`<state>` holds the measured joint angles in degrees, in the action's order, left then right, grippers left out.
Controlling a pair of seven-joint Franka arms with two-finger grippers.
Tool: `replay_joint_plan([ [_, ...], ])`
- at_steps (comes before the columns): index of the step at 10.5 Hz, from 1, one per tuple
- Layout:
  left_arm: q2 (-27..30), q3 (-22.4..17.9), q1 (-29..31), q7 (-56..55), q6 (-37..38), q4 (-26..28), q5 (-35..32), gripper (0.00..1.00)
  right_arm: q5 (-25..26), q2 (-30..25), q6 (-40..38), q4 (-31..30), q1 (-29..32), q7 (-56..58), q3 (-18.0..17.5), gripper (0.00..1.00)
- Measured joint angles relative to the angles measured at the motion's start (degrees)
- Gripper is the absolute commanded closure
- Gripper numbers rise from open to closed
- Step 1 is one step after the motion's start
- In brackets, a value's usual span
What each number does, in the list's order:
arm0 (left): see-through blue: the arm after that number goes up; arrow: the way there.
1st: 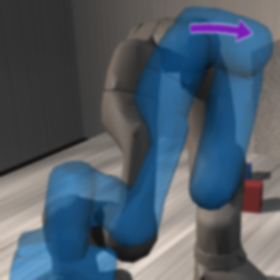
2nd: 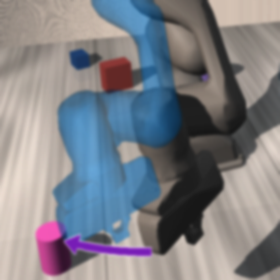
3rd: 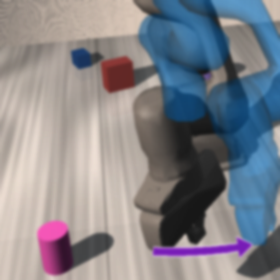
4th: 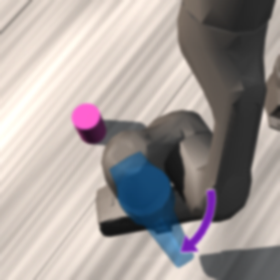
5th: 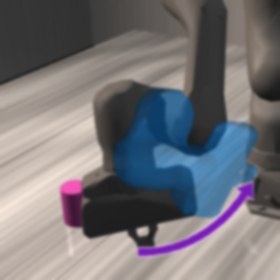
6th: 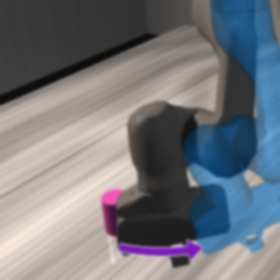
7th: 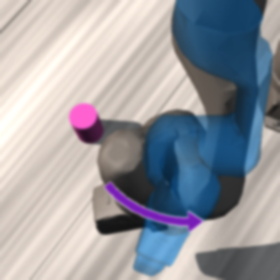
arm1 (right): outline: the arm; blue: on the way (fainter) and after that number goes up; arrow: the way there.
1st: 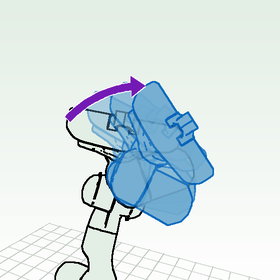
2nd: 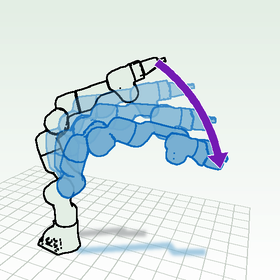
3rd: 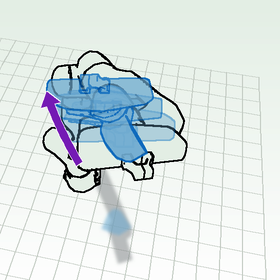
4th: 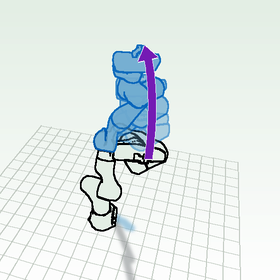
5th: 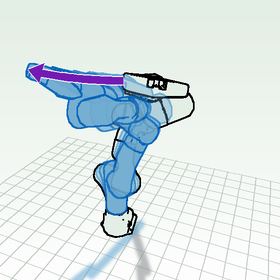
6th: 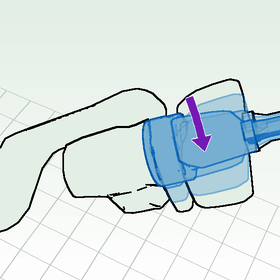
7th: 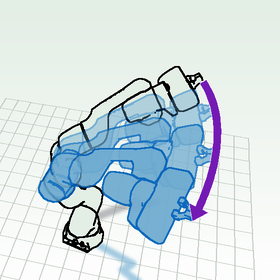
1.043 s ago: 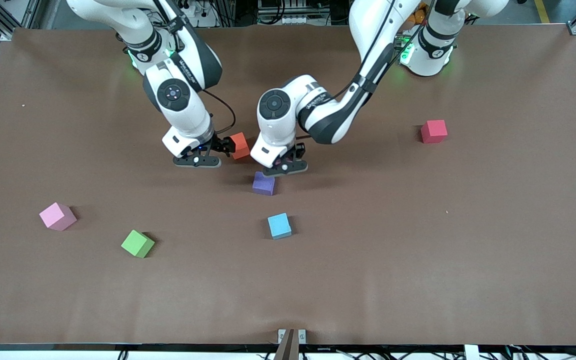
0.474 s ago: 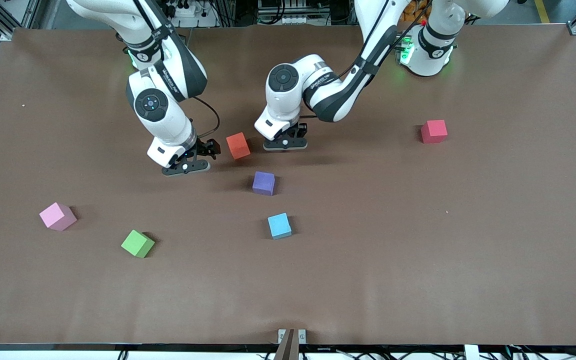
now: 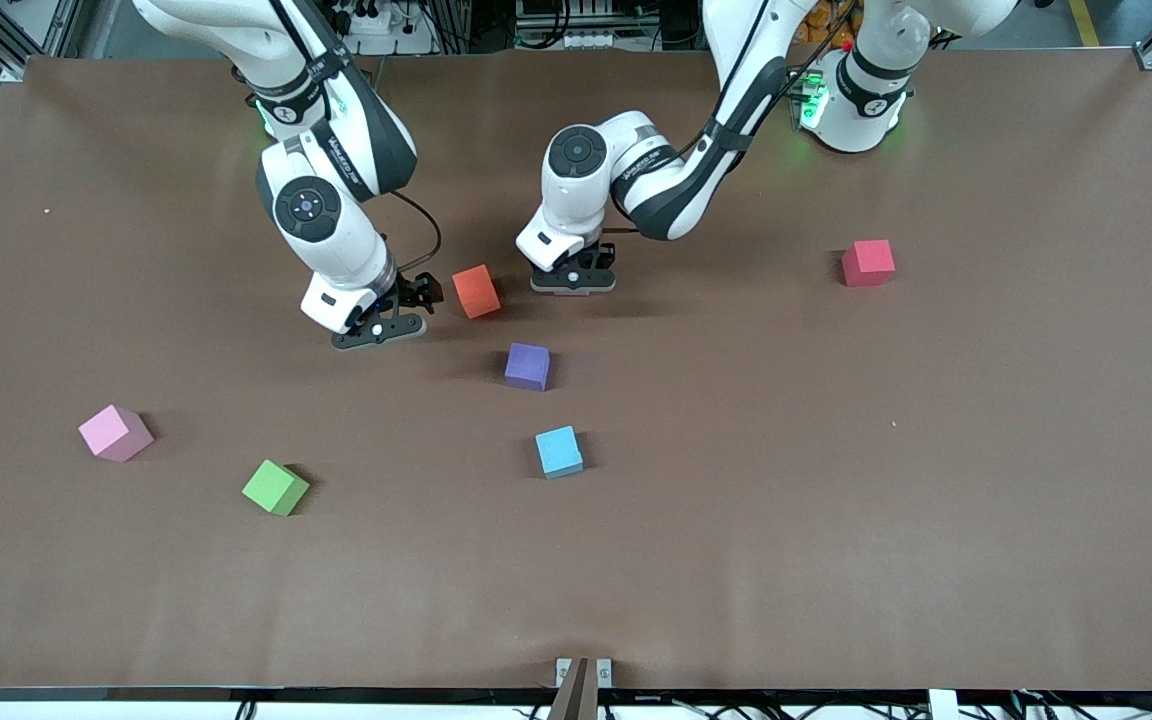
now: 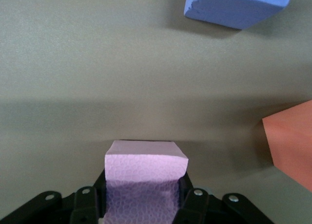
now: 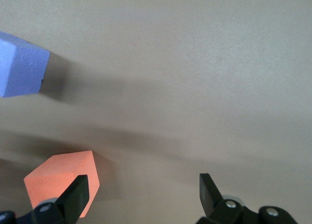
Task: Arrange blocks into number 1
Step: 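Place the pink cube by purple with the left gripper while the right grasps orange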
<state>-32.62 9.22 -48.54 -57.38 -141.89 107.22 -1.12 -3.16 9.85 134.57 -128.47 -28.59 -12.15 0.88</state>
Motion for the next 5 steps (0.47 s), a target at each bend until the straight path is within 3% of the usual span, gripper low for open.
replay_joint_plan([
  [5,-0.3,0.1,-1.4,0.0,-0.1,0.5,-0.1,1.0,-0.6,0.0,0.0,-0.1,-0.7,0.0,-1.0,0.0],
])
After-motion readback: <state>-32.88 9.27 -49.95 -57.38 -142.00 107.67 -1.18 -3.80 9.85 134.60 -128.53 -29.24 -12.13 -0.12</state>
